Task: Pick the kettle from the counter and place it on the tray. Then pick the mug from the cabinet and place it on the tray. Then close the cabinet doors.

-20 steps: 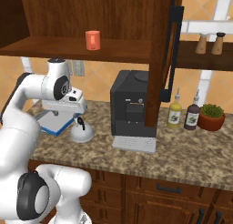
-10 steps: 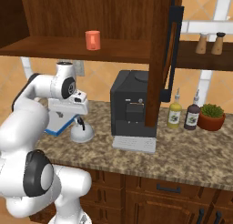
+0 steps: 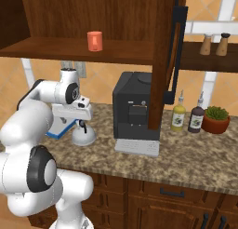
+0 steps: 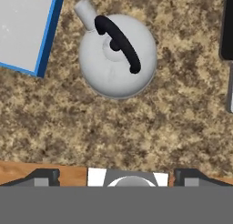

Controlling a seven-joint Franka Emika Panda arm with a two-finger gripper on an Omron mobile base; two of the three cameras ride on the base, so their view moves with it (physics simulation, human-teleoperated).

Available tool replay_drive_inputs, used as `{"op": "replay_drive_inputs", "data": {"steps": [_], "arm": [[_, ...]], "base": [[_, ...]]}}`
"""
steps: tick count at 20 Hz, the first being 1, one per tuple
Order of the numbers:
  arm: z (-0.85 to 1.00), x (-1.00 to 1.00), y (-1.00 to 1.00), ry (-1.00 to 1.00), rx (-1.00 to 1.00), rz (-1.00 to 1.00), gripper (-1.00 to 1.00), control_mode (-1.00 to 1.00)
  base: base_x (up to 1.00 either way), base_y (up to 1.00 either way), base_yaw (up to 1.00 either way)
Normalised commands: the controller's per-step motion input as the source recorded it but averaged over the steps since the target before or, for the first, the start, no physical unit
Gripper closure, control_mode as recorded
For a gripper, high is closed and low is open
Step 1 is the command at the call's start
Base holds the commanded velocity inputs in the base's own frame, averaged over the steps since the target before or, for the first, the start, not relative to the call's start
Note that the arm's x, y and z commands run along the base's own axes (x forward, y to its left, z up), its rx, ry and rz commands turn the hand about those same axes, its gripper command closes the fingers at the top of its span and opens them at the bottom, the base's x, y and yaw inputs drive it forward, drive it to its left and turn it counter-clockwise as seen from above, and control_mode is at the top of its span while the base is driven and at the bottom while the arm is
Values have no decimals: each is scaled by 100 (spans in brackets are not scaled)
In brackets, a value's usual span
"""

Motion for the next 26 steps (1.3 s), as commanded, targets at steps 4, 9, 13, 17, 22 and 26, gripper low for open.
{"op": "replay_drive_inputs", "data": {"steps": [4, 9, 13, 17, 22, 26], "arm": [[-13, 0, 0, 0, -1, 3, -100, -100], [0, 1, 0, 0, -1, 13, -100, -100], [0, 7, 0, 0, 0, 13, -100, -100], [-4, 13, 0, 0, 0, 12, -100, -100], [-10, 20, 0, 0, 0, 10, -100, -100], [-10, 22, 0, 0, 0, 12, -100, -100]], "base": [[0, 0, 0], [0, 0, 0], [0, 0, 0], [0, 0, 0], [0, 0, 0], [0, 0, 0]]}}
